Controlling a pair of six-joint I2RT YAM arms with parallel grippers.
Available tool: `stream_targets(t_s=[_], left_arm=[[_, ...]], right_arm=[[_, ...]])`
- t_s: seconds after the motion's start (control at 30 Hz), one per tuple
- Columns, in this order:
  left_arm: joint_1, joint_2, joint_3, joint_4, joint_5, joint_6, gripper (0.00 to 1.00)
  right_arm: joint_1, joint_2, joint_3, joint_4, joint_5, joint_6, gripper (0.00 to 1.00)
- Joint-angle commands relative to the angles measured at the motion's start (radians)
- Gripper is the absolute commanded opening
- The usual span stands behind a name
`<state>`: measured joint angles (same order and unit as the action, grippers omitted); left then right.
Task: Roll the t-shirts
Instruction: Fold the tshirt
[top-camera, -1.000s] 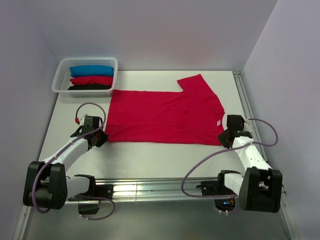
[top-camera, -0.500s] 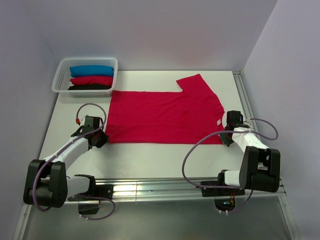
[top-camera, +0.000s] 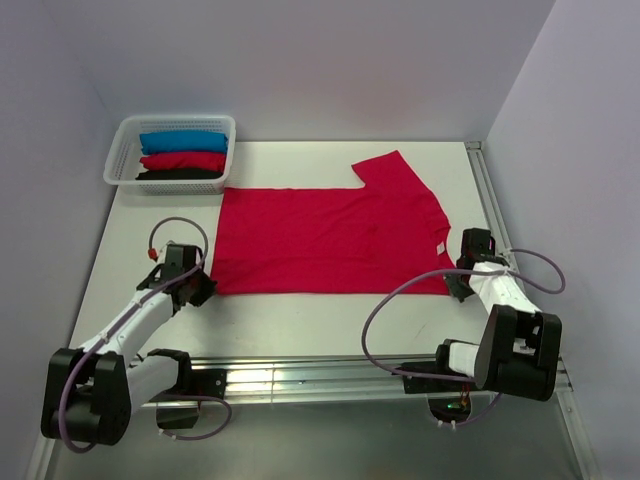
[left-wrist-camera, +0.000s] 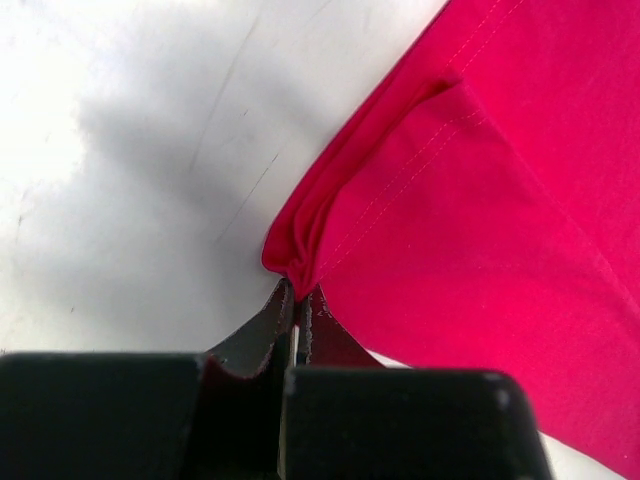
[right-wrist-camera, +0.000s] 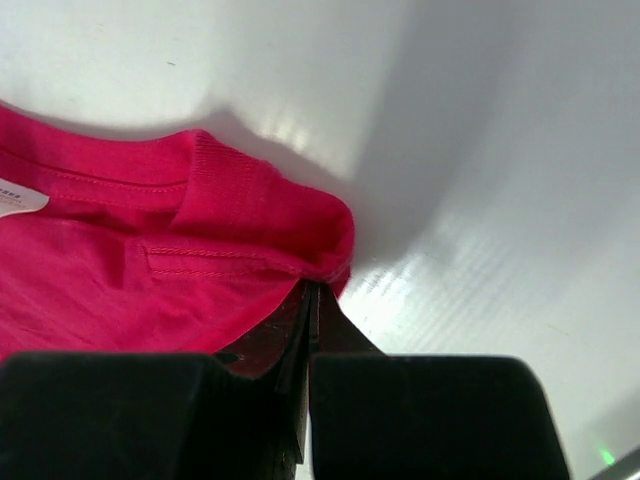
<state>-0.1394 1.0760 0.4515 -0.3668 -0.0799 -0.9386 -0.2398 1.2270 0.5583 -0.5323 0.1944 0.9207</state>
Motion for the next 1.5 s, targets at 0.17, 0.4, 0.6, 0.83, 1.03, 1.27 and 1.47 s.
stream_targets(t_s=[0.17, 0.4, 0.6, 0.83, 1.03, 1.27, 1.47], left_arm=[[-0.026, -0.044, -0.028, -0.067, -0.003, -0.066, 0.0], [-0.034, -0.106, -0.065, -0.081, 0.012, -0.103, 0.11], [-0.042, -0.114, -0.056, -0.083, 0.014, -0.101, 0.52], [-0.058, -0.225, -0.053, -0.104, -0.001, -0.126, 0.71], [-0.069, -0.182, 0.028, -0.153, -0.06, -0.12, 0.7], [-0.069, -0.165, 0.171, -0.216, -0.187, -0.083, 0.7], [-0.069, -0.044, 0.265, -0.14, -0.144, -0.008, 0.66]], right_arm=[[-0.024, -0.109, -0.029, -0.107, 0.06, 0.07, 0.0], [-0.032, -0.195, -0.011, -0.126, 0.083, 0.06, 0.0], [-0.033, -0.257, 0.061, -0.087, 0.022, -0.042, 0.24], [-0.033, -0.305, 0.087, 0.054, -0.105, -0.146, 0.3], [-0.033, -0.247, 0.14, 0.104, -0.135, -0.189, 0.31], [-0.032, -0.092, 0.199, 0.172, -0.269, -0.203, 0.27], [0.007, 0.011, 0.198, 0.227, -0.276, -0.149, 0.2]])
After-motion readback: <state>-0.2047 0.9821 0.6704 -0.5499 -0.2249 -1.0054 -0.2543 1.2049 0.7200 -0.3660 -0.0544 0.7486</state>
